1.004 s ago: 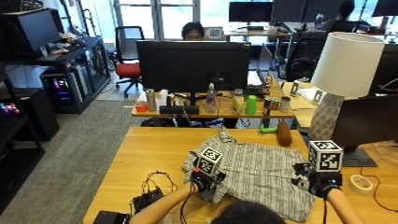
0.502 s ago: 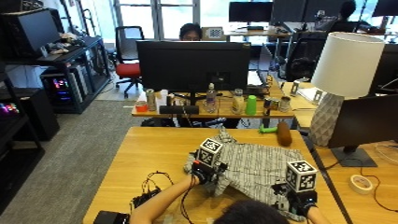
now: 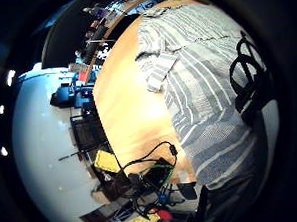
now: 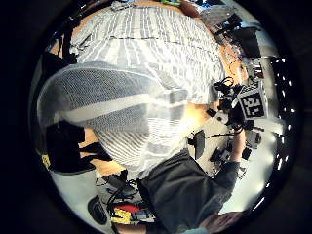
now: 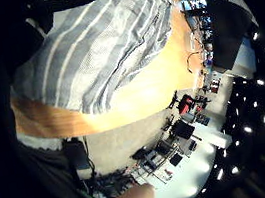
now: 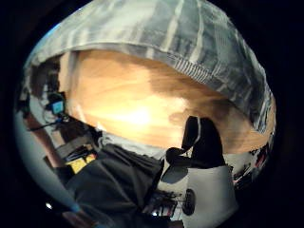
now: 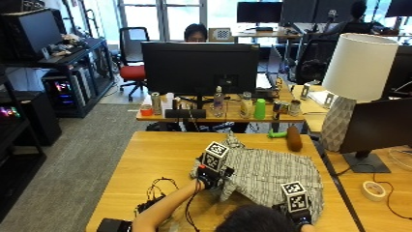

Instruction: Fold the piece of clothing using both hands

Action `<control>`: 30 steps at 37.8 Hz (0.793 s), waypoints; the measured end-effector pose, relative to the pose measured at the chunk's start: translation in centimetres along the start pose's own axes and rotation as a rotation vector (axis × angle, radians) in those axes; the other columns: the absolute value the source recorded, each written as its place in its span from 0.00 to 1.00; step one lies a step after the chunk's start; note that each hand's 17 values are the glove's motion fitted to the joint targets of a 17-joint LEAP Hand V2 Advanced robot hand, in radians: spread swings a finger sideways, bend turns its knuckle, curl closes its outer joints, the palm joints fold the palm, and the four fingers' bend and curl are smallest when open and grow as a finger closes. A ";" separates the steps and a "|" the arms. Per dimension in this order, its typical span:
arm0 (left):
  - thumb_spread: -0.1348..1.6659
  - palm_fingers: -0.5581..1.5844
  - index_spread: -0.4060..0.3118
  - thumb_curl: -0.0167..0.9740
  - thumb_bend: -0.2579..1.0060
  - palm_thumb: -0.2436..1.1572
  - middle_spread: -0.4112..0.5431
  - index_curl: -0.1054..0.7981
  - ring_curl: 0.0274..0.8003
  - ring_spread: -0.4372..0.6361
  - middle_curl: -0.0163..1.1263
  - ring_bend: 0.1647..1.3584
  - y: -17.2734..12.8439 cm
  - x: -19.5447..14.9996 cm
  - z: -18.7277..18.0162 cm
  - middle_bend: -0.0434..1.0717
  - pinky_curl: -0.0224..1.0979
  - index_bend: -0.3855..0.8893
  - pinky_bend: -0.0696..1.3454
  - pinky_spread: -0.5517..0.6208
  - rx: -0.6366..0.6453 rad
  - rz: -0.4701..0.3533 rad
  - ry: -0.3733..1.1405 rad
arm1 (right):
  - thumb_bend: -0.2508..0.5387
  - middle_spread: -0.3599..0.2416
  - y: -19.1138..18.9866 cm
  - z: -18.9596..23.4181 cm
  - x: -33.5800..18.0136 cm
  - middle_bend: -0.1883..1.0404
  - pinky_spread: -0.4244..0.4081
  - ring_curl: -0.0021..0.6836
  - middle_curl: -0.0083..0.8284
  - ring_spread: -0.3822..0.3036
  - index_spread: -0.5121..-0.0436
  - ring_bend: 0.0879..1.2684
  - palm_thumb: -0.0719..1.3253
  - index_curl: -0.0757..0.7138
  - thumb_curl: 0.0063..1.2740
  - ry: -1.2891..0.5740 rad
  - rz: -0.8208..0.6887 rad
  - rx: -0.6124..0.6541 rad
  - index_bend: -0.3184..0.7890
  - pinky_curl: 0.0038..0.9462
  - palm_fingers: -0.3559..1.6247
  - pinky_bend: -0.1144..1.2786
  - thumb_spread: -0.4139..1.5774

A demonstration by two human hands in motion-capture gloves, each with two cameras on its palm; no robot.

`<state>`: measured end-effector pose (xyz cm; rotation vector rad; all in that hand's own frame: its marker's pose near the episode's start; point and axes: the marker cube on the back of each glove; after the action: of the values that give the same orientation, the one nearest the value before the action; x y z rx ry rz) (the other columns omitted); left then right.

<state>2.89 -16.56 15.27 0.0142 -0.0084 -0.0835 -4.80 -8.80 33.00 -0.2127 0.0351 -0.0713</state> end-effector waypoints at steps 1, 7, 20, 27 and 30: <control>0.79 0.84 0.17 0.44 0.21 0.72 0.10 0.63 0.51 0.09 0.47 0.29 0.0 -0.1 0.0 0.38 0.39 0.44 0.40 0.12 0.002 -0.004 0.000 | 0.43 0.49 0.0 0.1 0.0 0.41 0.60 0.55 0.52 0.49 0.63 0.39 0.59 0.33 0.28 0.013 0.007 0.005 0.39 0.38 0.43 0.47 0.75; 0.79 0.84 0.17 0.44 0.20 0.72 0.10 0.63 0.52 0.09 0.48 0.28 0.3 -0.5 0.2 0.37 0.39 0.44 0.39 0.12 -0.009 -0.013 0.006 | 0.45 0.45 -0.7 0.2 1.1 0.43 0.51 0.55 0.54 0.42 0.65 0.40 0.66 0.34 0.32 0.014 0.067 0.039 0.40 0.37 0.50 0.47 0.74; 0.79 0.84 0.17 0.44 0.20 0.73 0.10 0.64 0.52 0.09 0.48 0.27 0.6 -0.4 1.1 0.37 0.39 0.44 0.38 0.12 -0.046 0.000 0.032 | 0.40 0.36 -1.5 0.2 3.4 0.39 0.32 0.60 0.57 0.31 0.58 0.39 0.76 0.40 0.40 -0.056 0.129 0.053 0.43 0.41 0.66 0.51 0.63; 0.77 0.83 0.17 0.47 0.21 0.75 0.10 0.64 0.53 0.09 0.48 0.27 1.5 -0.7 2.0 0.36 0.39 0.43 0.37 0.12 -0.078 0.072 0.030 | 0.39 0.35 -1.6 -1.3 4.5 0.43 0.25 0.62 0.61 0.27 0.57 0.37 0.82 0.51 0.46 -0.138 0.083 -0.017 0.52 0.40 0.77 0.42 0.53; 0.76 0.84 0.17 0.49 0.20 0.77 0.09 0.65 0.54 0.09 0.49 0.28 2.7 -0.7 1.1 0.37 0.39 0.44 0.36 0.13 -0.055 0.114 0.041 | 0.38 0.36 -0.6 -3.2 4.9 0.42 0.23 0.65 0.62 0.26 0.56 0.39 0.83 0.54 0.48 -0.189 0.059 -0.033 0.51 0.42 0.80 0.44 0.50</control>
<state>2.41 -13.81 16.40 -0.0391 0.0338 0.0307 -0.07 -10.42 29.84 -0.2501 -0.1454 0.0085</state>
